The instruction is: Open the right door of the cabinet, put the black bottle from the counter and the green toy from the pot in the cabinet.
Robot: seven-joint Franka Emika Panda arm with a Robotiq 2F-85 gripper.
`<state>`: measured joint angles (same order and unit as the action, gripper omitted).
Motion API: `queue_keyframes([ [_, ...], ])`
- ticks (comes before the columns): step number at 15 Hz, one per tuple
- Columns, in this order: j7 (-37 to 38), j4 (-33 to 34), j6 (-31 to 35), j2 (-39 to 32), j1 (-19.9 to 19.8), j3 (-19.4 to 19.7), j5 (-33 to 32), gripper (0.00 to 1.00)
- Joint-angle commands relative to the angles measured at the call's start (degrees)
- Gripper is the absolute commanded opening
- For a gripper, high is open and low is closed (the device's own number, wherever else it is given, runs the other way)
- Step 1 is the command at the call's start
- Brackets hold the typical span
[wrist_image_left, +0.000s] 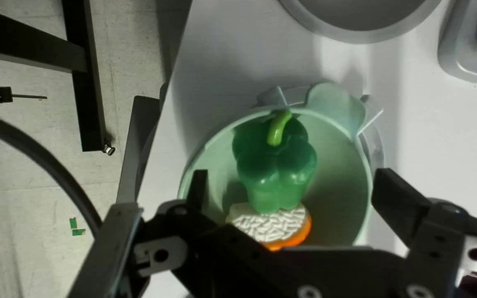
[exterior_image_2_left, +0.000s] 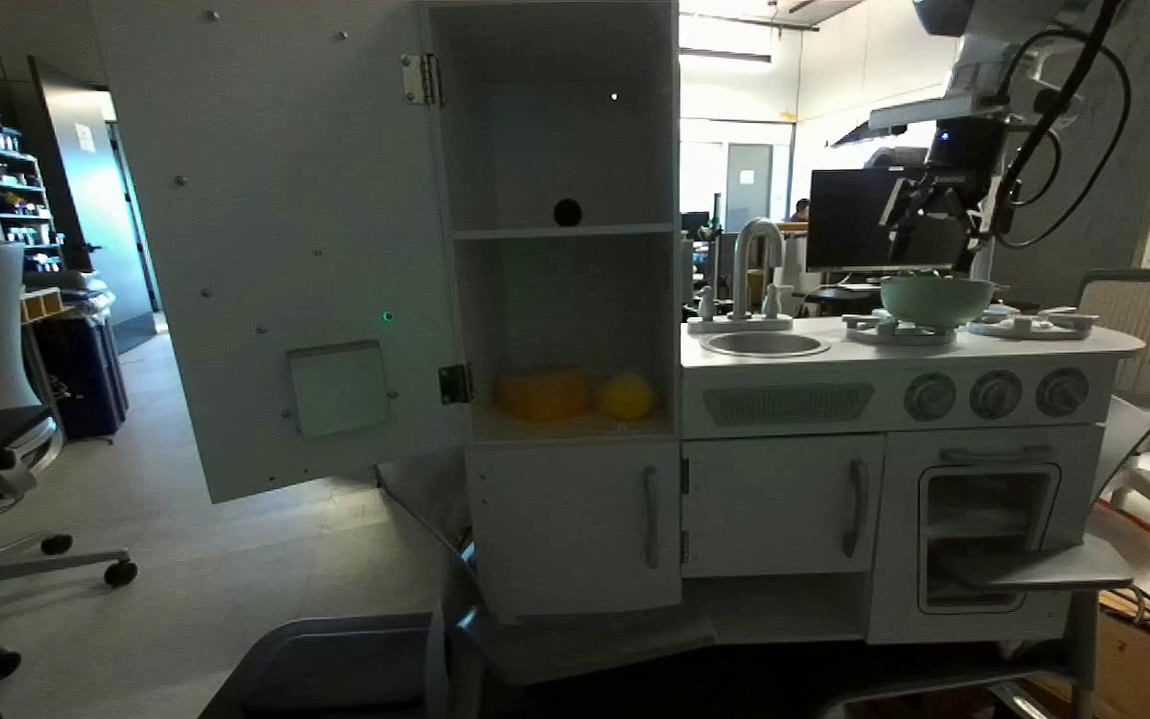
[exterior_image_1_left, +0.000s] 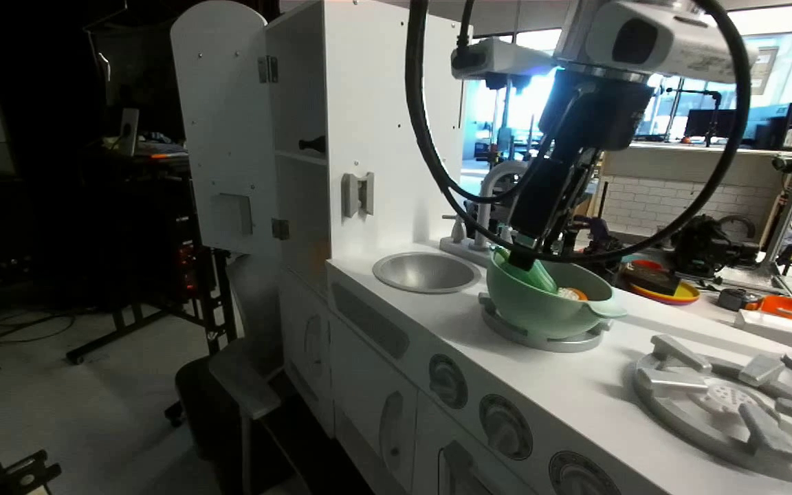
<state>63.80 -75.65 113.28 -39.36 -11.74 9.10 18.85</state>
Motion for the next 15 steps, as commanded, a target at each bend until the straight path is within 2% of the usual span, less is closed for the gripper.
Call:
queue_keyframes([
  [1,0.0,4.0,-3.4,-1.5,0.5,-0.5,-1.4,1.0],
  [2,-1.5,4.7,-2.5,-3.5,-0.3,-0.7,-0.9,1.0],
  [4,0.0,5.3,-4.4,-2.5,0.8,-0.5,-1.9,1.0],
  [6,-1.8,6.6,-3.5,-5.2,-0.3,-0.8,-1.5,1.0],
  [7,-0.4,6.3,-4.8,-3.5,0.8,-0.5,-2.3,1.0],
  [9,-1.6,7.3,-3.7,-5.8,0.1,-0.8,-2.2,1.0],
  [11,-0.2,7.6,-5.0,-4.8,1.1,-0.5,-2.9,1.0],
  [12,-1.2,7.8,-4.0,-6.1,0.5,-0.7,-2.6,0.94],
  [13,-0.9,7.9,-4.6,-5.7,0.9,-0.5,-3.2,0.72],
  [15,-1.0,8.3,-4.2,-6.5,1.0,-0.5,-3.4,0.67],
])
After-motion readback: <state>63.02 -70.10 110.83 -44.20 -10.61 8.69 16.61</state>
